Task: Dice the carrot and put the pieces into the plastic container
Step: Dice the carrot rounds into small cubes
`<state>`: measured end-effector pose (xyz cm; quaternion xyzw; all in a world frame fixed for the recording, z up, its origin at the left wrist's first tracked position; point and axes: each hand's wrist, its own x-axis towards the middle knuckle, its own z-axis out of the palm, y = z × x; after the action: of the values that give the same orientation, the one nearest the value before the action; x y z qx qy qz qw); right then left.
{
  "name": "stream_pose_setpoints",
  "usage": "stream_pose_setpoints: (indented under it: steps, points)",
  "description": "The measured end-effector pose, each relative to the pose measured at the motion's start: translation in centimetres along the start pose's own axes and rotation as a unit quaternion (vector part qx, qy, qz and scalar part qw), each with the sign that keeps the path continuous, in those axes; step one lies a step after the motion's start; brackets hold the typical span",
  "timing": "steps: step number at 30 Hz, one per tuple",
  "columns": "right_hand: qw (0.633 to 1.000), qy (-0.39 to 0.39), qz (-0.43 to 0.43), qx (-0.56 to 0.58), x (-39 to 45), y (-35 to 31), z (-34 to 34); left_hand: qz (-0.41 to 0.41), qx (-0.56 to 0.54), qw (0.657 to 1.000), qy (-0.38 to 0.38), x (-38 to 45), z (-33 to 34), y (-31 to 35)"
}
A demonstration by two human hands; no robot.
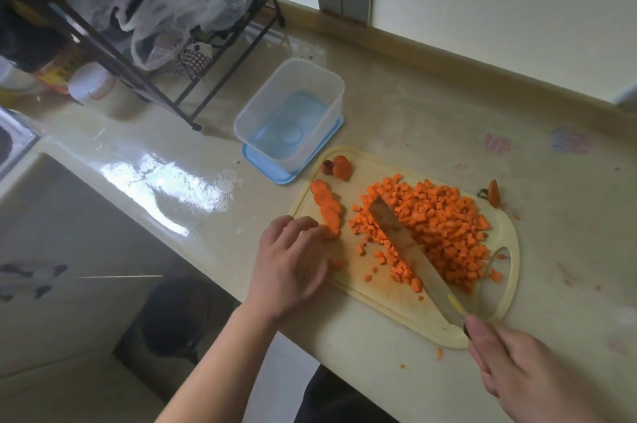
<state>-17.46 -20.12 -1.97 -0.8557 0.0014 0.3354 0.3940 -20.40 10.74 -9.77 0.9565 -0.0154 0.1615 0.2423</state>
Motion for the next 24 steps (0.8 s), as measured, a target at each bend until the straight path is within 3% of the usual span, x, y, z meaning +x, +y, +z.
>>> stream_pose_setpoints:
  steps: [4,15,20,24]
  points:
    - [1.000,-0.010,0.010,-0.012,-0.2,-0.2,0.2,0.007,-0.030,0.996,-0.079,0.0,-0.4,-0.8]
    - [1.000,-0.013,0.006,-0.012,-0.3,0.0,0.5,0.083,-0.079,0.989,-0.092,-1.2,0.8,0.7]
    - [1.000,-0.014,0.014,-0.005,-0.6,-0.3,0.8,0.048,-0.103,0.989,-0.096,-1.1,0.7,1.4]
    - [1.000,-0.022,0.013,0.000,-0.8,-0.5,0.5,0.040,-0.105,0.992,-0.050,-0.2,0.0,1.1]
